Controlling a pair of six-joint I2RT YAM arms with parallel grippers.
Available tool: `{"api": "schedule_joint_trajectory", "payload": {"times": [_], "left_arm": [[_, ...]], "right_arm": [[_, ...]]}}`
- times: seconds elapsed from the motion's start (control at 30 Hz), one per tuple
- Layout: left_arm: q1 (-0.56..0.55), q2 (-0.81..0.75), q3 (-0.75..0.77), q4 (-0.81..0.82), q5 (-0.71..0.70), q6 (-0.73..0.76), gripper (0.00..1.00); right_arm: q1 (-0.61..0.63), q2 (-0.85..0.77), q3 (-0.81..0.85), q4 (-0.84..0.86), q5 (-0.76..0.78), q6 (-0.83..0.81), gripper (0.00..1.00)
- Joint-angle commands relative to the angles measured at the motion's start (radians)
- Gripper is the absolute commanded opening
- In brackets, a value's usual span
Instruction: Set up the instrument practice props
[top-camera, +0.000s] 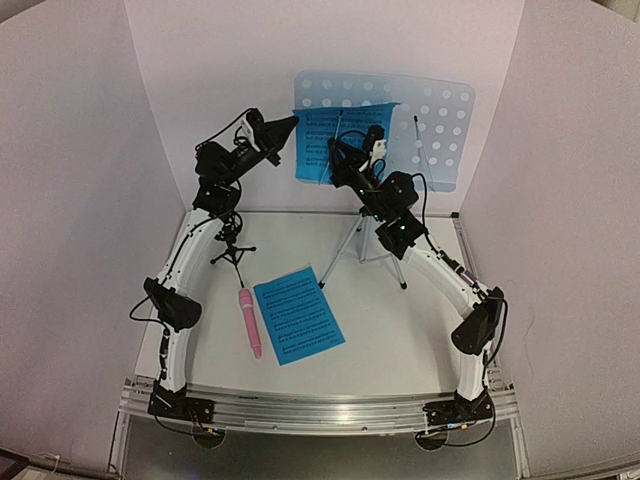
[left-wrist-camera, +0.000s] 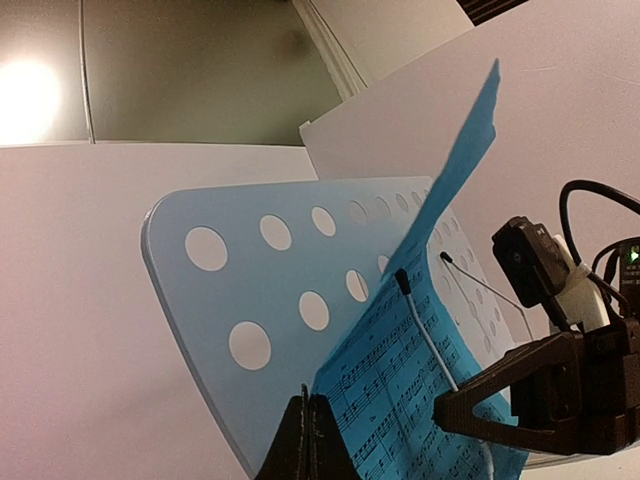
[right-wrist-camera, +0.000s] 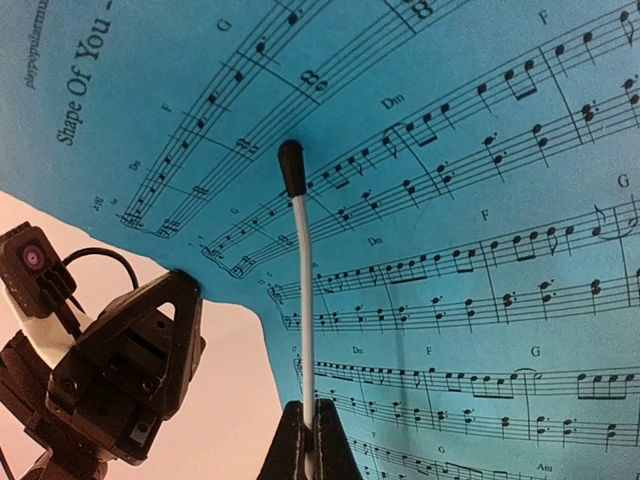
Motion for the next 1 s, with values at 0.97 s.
{"api": "schedule_joint_trajectory", "payload": {"times": [0.97], "left_arm": [[-0.004,-0.025,-0.014,0.103,-0.071,0.04,0.33]], "right_arm": [[0.001,-0.031,-0.016,-0.017,-0.002,0.011,0.13]]}}
